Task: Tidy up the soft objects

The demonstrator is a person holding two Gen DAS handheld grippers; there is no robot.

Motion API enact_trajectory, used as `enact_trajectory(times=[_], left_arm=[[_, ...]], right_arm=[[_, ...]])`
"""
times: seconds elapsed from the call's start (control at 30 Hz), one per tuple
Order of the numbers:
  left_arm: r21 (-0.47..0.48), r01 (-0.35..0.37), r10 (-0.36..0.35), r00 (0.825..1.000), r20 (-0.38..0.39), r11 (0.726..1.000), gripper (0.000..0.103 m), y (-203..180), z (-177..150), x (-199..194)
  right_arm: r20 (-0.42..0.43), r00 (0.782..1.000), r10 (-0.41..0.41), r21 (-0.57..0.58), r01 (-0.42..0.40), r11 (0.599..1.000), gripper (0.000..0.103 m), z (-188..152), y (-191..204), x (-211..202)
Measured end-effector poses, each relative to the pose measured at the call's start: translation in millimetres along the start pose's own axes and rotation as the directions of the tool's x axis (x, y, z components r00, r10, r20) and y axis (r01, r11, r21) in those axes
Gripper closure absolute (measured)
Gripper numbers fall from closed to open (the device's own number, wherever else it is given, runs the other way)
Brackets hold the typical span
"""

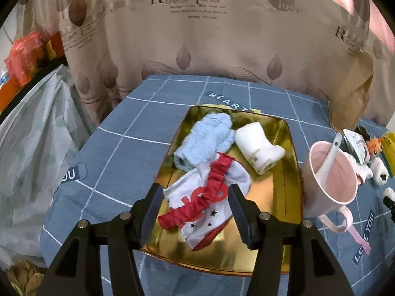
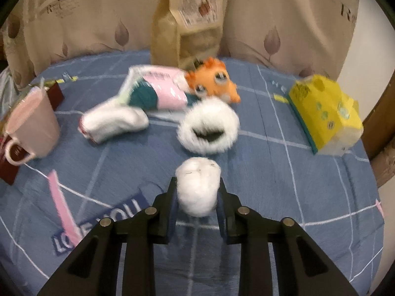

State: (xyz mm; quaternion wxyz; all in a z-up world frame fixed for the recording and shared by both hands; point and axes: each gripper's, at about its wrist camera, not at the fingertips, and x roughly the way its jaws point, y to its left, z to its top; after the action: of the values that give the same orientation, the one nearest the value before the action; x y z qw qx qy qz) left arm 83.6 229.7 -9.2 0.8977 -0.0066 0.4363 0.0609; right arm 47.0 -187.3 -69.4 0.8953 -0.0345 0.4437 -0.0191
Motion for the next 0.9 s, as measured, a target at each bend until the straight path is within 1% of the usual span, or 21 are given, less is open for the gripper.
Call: enact_trajectory(times=[0.1,0.2,0.3,0.43,0.57,0.67,0.83,0.9], left_arm=[[-0.019,-0.010,0.010,1.000,0.001,1.000,0.047,7,0,0],[-0.038,-0.014,0.014,1.000,0.000,0.999,0.047,14,1,0],[-0.041,-0.020,0.020,1.000,0.003,0.999,0.047,17,2,-3],[-0.055,-0.017,0.018,1.000,0.012,0.998,0.047,23,5,-7],[-0.081,-0.014,0.015,1.000,0.018,0.997,0.047,33,8,-9],[-0.092,-0.011,0.013,1.000,0.017,0.996,0.047,37,8,-9],[-0.100,-0.008,0.009,1.000,0.012,0.995,0.047,40,8,-7],[-0.103,-0.008,0.009,1.000,0.008,0.995,0.047,41,7,-5]], right_arm=[[0.041,0.999,0.018,-0.030,-0.017,0.999,0.078,17,14,-17],[0.086,0.994,0.060,-0.066,-0.055,0.996,0.078,37,36,-34],[0.118,0.984,0.131,-0.119,-0.117,0.986,0.078,53,68,-50],[0.143,0.964,0.226,-0.214,-0.193,0.958,0.078,66,118,-70],[0.139,0.938,0.318,-0.303,-0.266,0.915,0.078,68,169,-84],[0.109,0.919,0.380,-0.367,-0.318,0.874,0.078,64,207,-89],[0.051,0.902,0.429,-0.436,-0.367,0.822,0.078,54,252,-87],[0.032,0.899,0.437,-0.449,-0.377,0.810,0.078,52,262,-81]])
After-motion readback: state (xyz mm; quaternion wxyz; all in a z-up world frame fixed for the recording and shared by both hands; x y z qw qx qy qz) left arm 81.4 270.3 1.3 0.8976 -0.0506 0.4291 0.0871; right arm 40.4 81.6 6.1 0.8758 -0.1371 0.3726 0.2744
